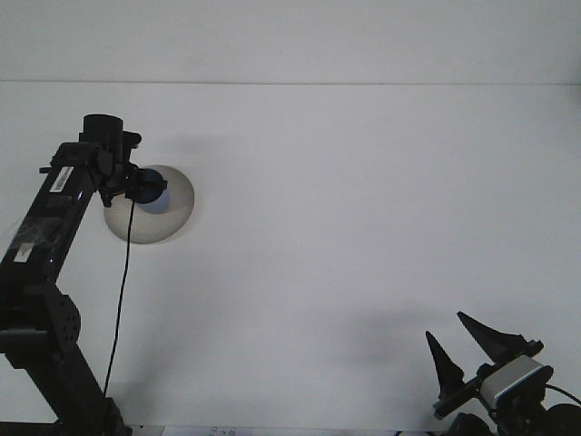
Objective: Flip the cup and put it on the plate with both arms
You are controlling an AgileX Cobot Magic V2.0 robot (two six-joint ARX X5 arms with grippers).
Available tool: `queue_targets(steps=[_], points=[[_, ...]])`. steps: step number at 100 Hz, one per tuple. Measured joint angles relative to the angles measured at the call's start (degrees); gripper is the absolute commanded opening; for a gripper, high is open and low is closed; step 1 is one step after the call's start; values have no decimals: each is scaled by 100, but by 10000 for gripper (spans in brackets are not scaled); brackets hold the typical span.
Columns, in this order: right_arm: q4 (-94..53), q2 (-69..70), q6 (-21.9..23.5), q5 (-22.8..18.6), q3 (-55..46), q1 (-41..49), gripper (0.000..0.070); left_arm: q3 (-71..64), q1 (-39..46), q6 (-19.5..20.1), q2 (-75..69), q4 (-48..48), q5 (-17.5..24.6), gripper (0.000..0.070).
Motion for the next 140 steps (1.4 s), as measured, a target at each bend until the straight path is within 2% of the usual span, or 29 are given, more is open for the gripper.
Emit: queue_targets(steps=[8, 13, 35, 48, 74, 94, 114, 120, 133, 140], points=[[0, 0, 2, 0, 0, 0, 414, 0, 0, -7, 0, 0, 0, 395], [0, 0, 7, -2, 0, 0, 414, 0, 0, -24, 0, -2, 0, 440], [2, 0, 90, -2, 0, 0, 414, 0, 0, -188, -7, -42, 0, 441], [0, 0, 101, 0, 0, 0, 414, -2, 0, -339, -271, -68, 0, 476], [2, 0, 83, 13, 0, 0, 415, 31, 2, -704, -2345, -13, 13, 475], [2, 0, 81, 70, 0, 0, 415, -118, -249, -997, -3932, -7, 396, 474], [2, 0, 83, 321, 0, 0, 416, -1580, -758, -1167, -5954, 748, 474, 474], [2, 0, 83, 321, 0, 0, 416, -2232, -868, -1338, -6561, 955, 555, 474], [2, 0, 83, 321, 0, 0, 416, -3901, -1073, -1834, -7591, 1635, 1051, 474], [0, 0, 83, 321, 0, 0, 416, -4771, -1141, -2050, -7973, 1725, 1104, 474]])
